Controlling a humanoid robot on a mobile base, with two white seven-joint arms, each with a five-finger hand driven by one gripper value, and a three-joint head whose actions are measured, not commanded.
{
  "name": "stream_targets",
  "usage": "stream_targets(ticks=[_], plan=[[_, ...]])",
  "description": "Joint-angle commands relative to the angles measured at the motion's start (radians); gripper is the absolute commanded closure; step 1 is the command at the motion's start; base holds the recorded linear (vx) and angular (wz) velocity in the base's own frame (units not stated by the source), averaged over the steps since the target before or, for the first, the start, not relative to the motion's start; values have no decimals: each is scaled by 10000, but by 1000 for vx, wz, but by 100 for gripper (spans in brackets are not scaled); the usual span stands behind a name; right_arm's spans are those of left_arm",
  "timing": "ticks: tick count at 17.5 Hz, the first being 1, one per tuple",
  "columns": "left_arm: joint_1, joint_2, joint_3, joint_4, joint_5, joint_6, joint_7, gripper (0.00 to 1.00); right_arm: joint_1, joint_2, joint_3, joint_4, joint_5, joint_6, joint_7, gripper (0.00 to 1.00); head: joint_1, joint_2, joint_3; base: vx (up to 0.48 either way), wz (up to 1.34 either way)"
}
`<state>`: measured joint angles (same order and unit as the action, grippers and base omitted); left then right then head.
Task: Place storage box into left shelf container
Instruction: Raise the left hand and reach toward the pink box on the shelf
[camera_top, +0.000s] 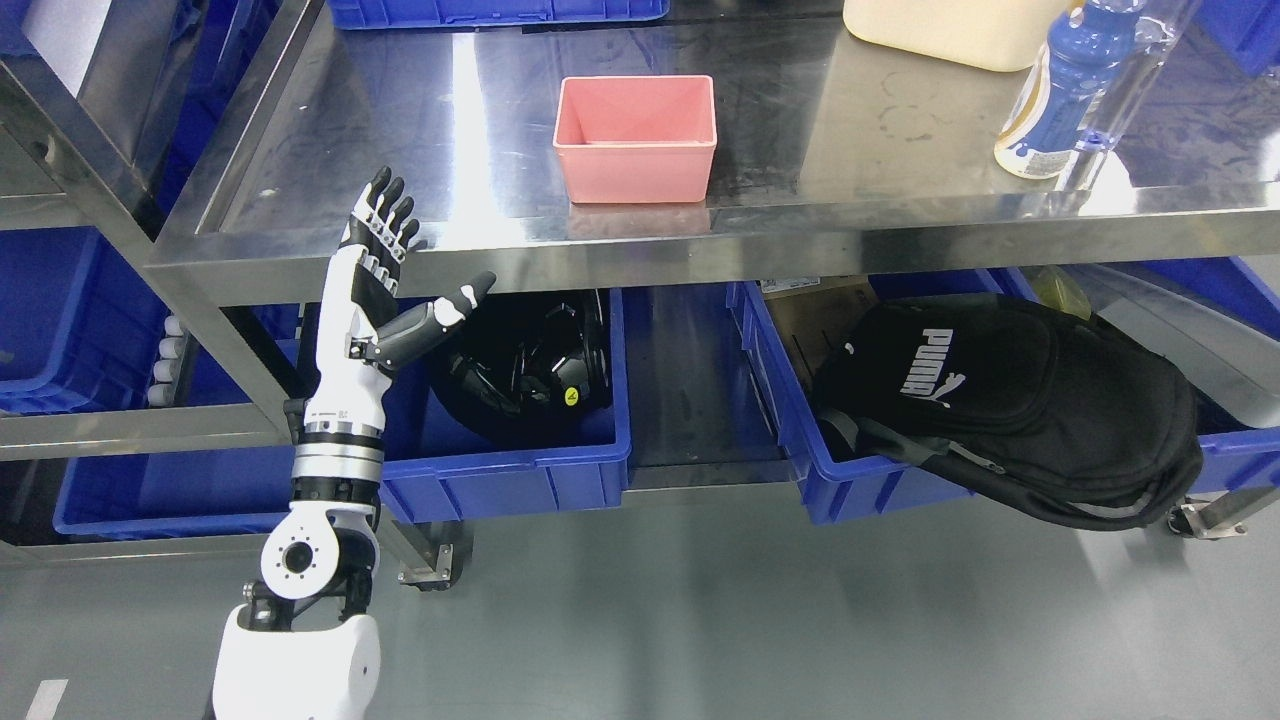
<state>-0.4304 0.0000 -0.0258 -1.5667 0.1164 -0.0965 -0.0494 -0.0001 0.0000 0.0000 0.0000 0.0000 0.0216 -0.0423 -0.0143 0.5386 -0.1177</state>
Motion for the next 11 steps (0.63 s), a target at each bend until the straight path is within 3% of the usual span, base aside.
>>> stream_targets(ticks=[1,4,6,11], plan=[[-450,175,151,113,2,214,-484,0,93,-175,-46,-175,15,-1,-6,0,0,0,0,0,0],[-1459,175,410,356,-135,214,-1451,0,93,-175,-46,-175,15,-1,-6,0,0,0,0,0,0],[-2898,272,534,1060,-700,275,-2582,0,93,-175,-46,-175,15,-1,-6,0,0,0,0,0,0],[-5403,1731,122,2229,-2127,474,-6418,0,93,-175,-46,-175,15,-1,-6,0,0,0,0,0,0]])
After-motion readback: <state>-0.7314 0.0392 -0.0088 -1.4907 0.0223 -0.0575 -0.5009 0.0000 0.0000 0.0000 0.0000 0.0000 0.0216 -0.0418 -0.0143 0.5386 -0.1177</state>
